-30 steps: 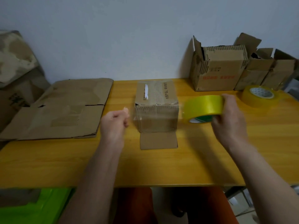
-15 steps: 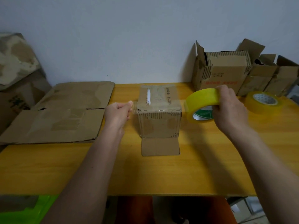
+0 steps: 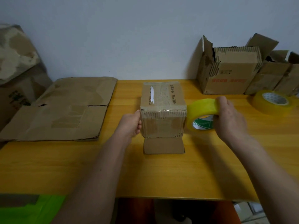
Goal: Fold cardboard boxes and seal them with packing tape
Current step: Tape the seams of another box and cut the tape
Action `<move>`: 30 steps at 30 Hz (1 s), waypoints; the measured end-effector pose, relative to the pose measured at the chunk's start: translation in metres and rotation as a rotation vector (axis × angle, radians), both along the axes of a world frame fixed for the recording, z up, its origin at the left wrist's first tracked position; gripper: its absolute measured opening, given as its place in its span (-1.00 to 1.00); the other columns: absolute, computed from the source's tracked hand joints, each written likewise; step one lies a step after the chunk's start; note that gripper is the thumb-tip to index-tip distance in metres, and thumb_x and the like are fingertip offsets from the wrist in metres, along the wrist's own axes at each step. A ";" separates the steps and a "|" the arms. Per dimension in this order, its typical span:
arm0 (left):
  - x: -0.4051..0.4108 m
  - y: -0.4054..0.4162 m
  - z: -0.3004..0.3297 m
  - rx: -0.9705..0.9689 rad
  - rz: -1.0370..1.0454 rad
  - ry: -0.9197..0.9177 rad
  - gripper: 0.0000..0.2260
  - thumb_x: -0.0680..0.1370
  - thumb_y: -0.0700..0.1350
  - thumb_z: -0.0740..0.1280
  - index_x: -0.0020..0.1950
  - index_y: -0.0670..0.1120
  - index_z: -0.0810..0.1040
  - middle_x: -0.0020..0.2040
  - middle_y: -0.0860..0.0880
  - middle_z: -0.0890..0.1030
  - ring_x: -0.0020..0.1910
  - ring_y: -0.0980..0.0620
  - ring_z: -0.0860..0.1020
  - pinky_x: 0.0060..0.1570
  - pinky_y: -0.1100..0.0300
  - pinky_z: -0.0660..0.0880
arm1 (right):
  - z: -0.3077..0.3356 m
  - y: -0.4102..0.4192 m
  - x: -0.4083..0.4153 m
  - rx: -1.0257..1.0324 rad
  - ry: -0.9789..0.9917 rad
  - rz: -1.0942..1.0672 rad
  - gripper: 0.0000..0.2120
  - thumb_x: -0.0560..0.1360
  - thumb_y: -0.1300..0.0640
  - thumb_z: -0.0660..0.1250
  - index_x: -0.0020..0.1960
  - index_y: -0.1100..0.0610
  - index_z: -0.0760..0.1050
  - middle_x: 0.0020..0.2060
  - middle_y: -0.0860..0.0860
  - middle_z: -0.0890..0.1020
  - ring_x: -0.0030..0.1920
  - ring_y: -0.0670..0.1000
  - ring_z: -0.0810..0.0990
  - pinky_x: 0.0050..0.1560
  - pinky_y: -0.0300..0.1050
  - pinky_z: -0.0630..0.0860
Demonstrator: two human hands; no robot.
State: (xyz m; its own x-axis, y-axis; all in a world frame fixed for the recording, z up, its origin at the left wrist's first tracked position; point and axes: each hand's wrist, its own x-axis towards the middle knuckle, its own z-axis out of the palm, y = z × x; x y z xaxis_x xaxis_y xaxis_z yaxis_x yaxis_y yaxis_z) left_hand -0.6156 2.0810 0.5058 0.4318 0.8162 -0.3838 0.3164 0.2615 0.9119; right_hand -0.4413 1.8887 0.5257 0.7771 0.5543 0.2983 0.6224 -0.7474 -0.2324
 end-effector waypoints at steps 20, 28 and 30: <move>0.008 0.011 0.043 0.715 -0.359 0.372 -0.35 0.56 0.30 0.16 0.51 -0.07 0.23 0.44 -0.05 0.38 0.38 -0.07 0.36 0.20 0.08 0.33 | 0.032 -0.018 -0.039 0.254 0.920 0.518 -0.50 0.37 -0.01 0.42 0.24 -0.01 0.32 0.04 -0.07 0.50 0.00 -0.11 0.54 -0.19 -0.33 0.51; 0.038 0.008 0.043 1.157 -0.493 0.404 -0.69 0.57 0.11 0.28 0.20 -0.02 0.58 0.17 -0.02 0.52 0.21 -0.07 0.42 0.12 0.07 0.34 | 0.018 -0.018 -0.048 0.348 1.150 0.602 -0.60 0.40 0.02 0.34 0.23 -0.06 0.43 0.14 -0.04 0.56 0.09 -0.11 0.57 0.14 -0.16 0.52; 0.043 -0.006 0.042 1.203 -0.576 0.464 -0.60 0.56 0.25 0.21 0.11 -0.03 0.59 0.10 0.01 0.57 0.13 -0.08 0.45 0.09 0.05 0.32 | 0.016 -0.015 -0.047 0.375 1.217 0.630 -0.61 0.43 0.03 0.35 0.25 0.03 0.46 0.13 0.06 0.59 0.11 0.00 0.59 0.15 -0.07 0.53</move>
